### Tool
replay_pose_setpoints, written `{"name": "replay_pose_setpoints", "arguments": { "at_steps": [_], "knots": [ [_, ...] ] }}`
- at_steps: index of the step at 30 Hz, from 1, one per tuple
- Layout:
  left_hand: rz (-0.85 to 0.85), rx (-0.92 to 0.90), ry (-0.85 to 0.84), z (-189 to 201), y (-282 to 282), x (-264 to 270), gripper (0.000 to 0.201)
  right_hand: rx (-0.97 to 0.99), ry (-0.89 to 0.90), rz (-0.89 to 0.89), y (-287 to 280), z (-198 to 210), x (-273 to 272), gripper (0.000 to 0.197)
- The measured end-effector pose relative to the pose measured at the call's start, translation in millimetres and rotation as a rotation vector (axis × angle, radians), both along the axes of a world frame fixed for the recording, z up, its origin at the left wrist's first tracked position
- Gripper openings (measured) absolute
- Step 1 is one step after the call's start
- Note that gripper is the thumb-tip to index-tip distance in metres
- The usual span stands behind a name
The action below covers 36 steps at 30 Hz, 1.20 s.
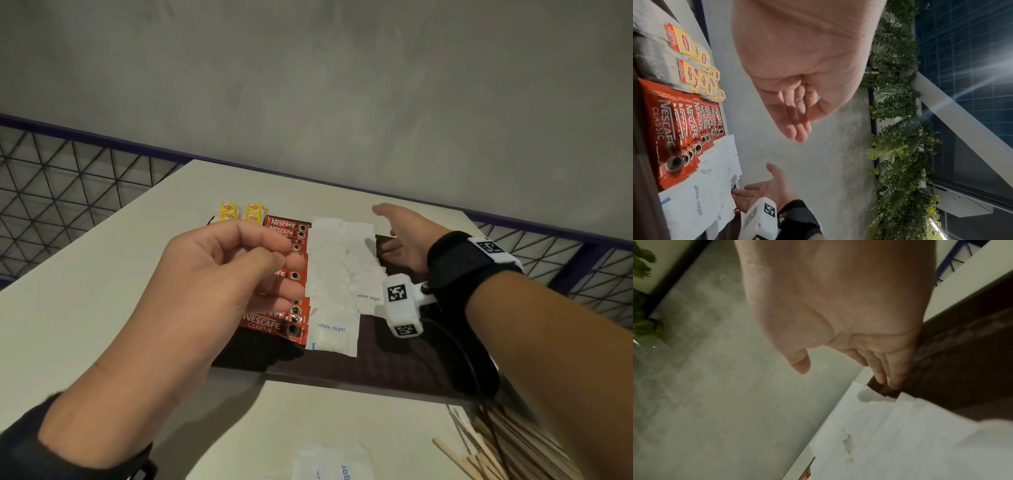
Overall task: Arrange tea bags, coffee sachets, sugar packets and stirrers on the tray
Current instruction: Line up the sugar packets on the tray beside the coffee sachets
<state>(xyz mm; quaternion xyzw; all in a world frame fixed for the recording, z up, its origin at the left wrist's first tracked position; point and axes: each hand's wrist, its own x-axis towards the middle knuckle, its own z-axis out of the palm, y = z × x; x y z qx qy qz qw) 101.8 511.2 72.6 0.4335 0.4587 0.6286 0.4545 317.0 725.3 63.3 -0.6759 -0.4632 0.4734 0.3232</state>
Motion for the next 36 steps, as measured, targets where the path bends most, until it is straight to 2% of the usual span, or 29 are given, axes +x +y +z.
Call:
{"name": "replay_pose_setpoints", "arguments": {
  "at_steps": [2,5,7,14,16,18,19,21,22,25,28,30,32,34,36],
  "knots": [
    [0.005,0.004,-0.005,0,1,-1,0.021,0.001,0.096,-0.018,12,-5,-5,0.078],
    [0.007,0.003,-0.007,-1,2,-3,0.021,0.043,0.135,-0.010,18,-8,-14,0.060],
    [0.001,0.000,-0.003,-2,3,-3,0.021,0.052,0.108,0.007,23,-8,-17,0.060],
    [-0.008,0.012,-0.005,-3,3,-2,0.021,0.050,0.002,0.051,19,-7,-17,0.079],
    [-0.001,0.009,-0.002,-2,3,-1,0.020,0.112,-0.063,0.061,5,2,-17,0.069],
    [0.004,0.005,0.013,-1,4,-2,0.021,0.244,-0.256,0.099,-19,20,-18,0.045],
    [0.004,0.004,0.024,-2,4,-2,0.022,0.316,-0.396,0.146,-34,30,-19,0.039],
    [0.004,0.008,0.042,-2,4,-2,0.022,0.425,-0.636,0.298,-65,43,-19,0.040],
    [0.005,0.010,0.043,-2,4,-2,0.021,0.436,-0.702,0.410,-85,48,-21,0.041],
    [0.011,0.016,0.047,-2,2,-4,0.017,0.326,-0.896,0.852,-159,59,-30,0.030],
    [0.005,0.026,0.071,-3,0,-5,0.016,0.151,-1.152,1.147,-219,56,-35,0.046],
    [-0.007,0.035,0.090,-3,-1,-5,0.016,0.119,-1.245,1.216,-242,43,-30,0.057],
    [-0.020,0.045,0.113,-2,-3,-3,0.016,0.131,-1.295,1.208,-256,25,-23,0.069],
    [-0.029,0.055,0.115,0,-5,-2,0.015,0.155,-1.288,1.186,-260,9,-18,0.073],
    [-0.034,0.060,0.130,1,-8,-1,0.015,0.138,-1.205,1.181,-256,1,-16,0.079]
  ]
}}
